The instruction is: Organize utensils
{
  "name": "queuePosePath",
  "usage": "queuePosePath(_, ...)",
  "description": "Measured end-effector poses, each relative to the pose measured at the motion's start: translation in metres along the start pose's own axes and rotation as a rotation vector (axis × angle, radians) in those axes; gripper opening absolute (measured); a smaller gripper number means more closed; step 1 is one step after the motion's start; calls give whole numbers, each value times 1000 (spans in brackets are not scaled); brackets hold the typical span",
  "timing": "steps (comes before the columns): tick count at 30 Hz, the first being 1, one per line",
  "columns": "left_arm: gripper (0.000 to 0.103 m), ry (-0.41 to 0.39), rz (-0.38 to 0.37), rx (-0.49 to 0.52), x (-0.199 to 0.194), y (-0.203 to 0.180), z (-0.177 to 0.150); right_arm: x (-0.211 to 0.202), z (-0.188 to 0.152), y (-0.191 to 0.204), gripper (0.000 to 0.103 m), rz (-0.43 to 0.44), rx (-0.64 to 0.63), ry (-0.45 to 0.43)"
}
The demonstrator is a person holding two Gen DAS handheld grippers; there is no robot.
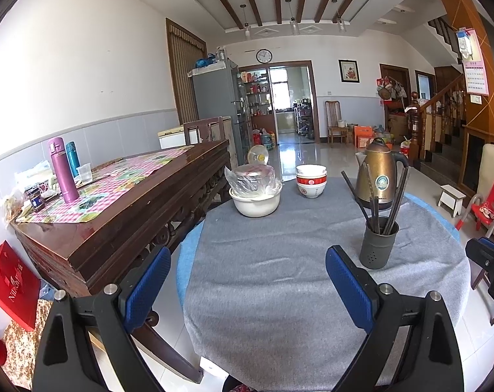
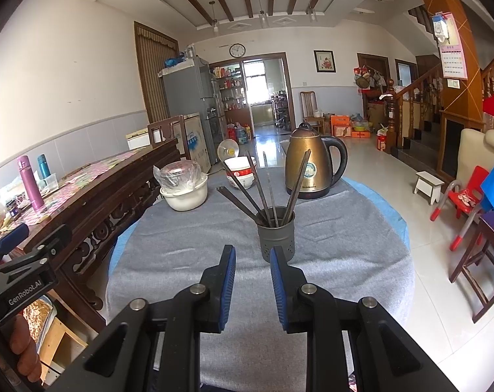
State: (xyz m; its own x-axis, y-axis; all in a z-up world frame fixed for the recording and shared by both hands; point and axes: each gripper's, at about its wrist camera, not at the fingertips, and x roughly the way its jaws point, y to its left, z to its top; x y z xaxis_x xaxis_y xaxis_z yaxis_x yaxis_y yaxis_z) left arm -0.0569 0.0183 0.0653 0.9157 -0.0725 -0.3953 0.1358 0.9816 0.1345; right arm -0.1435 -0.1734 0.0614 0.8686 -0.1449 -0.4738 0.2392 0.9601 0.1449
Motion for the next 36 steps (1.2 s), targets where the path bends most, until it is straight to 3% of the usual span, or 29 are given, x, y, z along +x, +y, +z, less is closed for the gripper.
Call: queuePosePath(36,96,4,9,-13,1,7,-4,-1,0,4,25,0,-5,-5)
